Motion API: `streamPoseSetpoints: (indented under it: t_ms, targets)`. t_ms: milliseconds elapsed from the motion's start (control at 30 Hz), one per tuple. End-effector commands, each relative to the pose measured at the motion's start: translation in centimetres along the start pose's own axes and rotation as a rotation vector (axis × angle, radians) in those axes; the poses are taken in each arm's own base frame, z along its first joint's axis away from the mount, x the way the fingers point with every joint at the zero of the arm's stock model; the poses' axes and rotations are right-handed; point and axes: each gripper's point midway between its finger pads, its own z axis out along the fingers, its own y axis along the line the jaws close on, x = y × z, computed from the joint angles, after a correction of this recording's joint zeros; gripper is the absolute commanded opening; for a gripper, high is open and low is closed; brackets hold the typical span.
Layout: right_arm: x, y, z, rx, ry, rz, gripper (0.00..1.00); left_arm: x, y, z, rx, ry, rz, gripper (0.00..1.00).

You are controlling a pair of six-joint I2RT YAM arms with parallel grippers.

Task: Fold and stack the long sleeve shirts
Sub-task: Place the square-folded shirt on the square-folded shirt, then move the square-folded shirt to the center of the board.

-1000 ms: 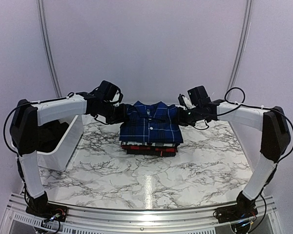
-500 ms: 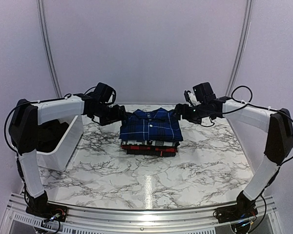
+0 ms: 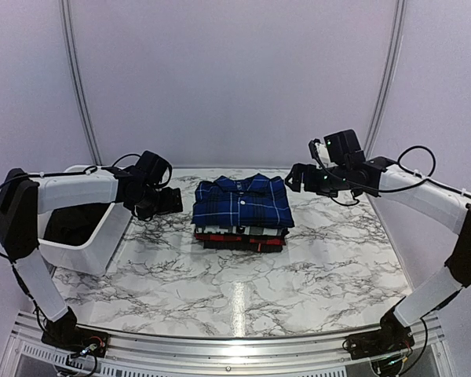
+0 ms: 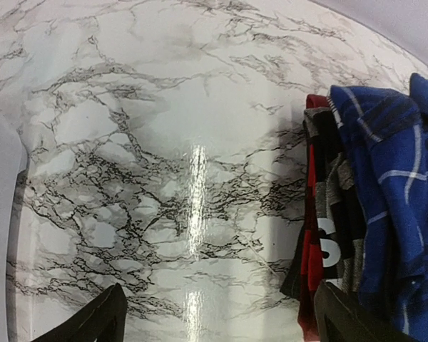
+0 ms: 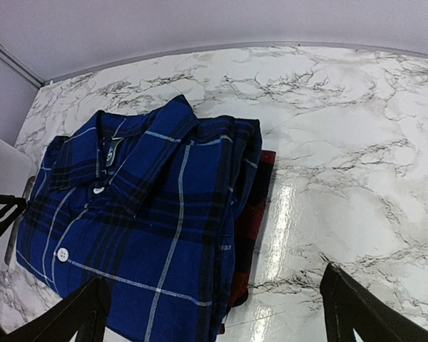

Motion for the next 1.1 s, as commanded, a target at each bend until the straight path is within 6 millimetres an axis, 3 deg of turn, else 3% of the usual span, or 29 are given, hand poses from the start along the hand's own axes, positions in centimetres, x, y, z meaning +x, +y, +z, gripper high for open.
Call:
streamPoseSetpoints:
  t_ms: [0, 467, 600, 800, 1067]
  targets:
    - [-0.3, 0.0, -1.7, 0.033, -0.035, -0.016, 0.99, 1.0, 0.5, 1.6, -0.034, 0.028, -0.013, 0.94]
    - [-0.9, 0.4, -5.0, 0.005, -0.104, -0.031, 0.99, 4.3, -2.5, 8.0, -0.071, 0.115, -0.002, 0.94]
    - [-1.1, 0.5, -5.7, -0.008, -0.116, -0.049, 0.98, 5.0, -4.2, 9.5, -0.057, 0.128, 0.012, 0.94]
    - [-1.3, 0.4, -6.8, -0.006, -0.135, -0.076, 0.99, 5.6, -8.3, 10.9, -0.004, 0.129, 0.02, 0.94]
    - [-1.4, 0.2, -8.3, 0.005, -0.141, -0.103, 0.99, 5.1, -16.5, 12.5, 0.144, 0.116, 0.029, 0.95]
